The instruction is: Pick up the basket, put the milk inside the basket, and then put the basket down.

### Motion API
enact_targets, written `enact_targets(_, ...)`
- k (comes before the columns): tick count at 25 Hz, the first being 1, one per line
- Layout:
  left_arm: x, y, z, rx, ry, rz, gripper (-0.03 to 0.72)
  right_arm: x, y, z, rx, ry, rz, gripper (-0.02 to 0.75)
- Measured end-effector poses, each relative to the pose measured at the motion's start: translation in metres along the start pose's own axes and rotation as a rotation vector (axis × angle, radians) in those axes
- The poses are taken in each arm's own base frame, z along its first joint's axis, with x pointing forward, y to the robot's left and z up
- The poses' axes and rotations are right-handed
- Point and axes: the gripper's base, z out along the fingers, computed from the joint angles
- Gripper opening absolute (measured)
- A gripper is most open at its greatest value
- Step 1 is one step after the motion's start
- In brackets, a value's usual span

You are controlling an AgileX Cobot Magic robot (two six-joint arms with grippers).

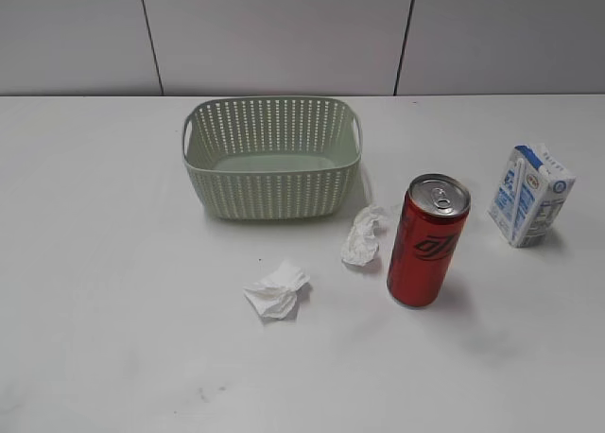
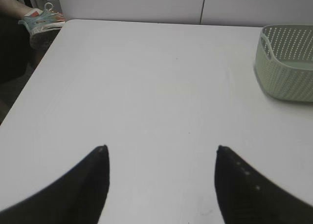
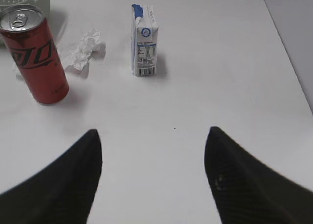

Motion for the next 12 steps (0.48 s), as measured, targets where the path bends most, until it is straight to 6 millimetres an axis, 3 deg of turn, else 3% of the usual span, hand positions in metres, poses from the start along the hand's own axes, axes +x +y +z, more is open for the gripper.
enact_targets(12, 0.0000, 0.0000, 0.0000, 0.000, 0.000, 0.000, 0.510, 0.0000, 0.0000, 0.0000, 0.000, 0.000, 0.001, 0.519)
